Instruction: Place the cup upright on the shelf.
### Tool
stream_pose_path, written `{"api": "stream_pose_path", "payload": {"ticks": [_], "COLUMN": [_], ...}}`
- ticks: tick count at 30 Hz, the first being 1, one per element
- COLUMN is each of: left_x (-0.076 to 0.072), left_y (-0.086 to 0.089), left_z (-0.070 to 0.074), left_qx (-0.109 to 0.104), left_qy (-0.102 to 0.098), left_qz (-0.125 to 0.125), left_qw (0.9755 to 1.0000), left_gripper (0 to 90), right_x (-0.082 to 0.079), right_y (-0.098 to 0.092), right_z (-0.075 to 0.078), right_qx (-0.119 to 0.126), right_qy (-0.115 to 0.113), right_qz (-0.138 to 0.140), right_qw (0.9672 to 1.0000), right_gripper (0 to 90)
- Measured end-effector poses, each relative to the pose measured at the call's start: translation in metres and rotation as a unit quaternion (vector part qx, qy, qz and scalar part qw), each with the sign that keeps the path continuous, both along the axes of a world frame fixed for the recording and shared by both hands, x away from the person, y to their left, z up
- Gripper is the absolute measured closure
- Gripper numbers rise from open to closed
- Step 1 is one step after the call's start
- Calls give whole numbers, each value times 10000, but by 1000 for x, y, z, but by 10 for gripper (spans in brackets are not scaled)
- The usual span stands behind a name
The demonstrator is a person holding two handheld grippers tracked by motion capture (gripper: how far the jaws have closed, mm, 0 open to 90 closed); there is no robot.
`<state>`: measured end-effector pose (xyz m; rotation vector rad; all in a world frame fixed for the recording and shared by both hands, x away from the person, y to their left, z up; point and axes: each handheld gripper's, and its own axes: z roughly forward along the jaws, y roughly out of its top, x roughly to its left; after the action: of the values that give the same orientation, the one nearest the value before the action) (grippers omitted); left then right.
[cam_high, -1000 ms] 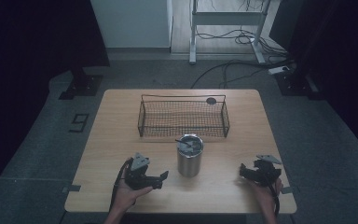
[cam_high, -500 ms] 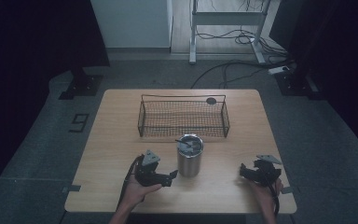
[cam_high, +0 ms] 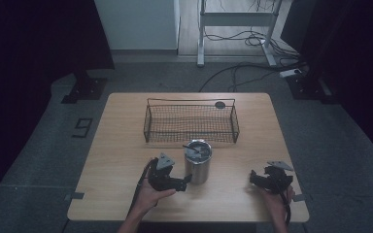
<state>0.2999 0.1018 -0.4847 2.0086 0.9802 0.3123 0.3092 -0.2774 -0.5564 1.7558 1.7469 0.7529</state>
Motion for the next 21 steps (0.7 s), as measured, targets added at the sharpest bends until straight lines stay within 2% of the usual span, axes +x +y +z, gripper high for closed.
{"api": "stream_pose_path", "payload": {"ticks": [2, 6, 21], "left_x": [1, 2, 10], "left_y": [-3, -6, -27], "left_z": [2, 4, 10], "left_qx": [-69, -160, -114], "left_qy": [-117, -157, -301], "left_qz": [2, -65, -180], "left_qw": [9999, 9997, 9993], "left_gripper": [25, 21, 5], "right_x": [0, 0, 0], "right_y": [0, 0, 0], "right_z": [0, 0, 0], "right_qx": [-1, 1, 0], "right_qy": [1, 1, 1], "right_qz": [0, -2, -1], "right_qw": [10000, 10000, 10000], "right_gripper": [20, 19, 20]}}
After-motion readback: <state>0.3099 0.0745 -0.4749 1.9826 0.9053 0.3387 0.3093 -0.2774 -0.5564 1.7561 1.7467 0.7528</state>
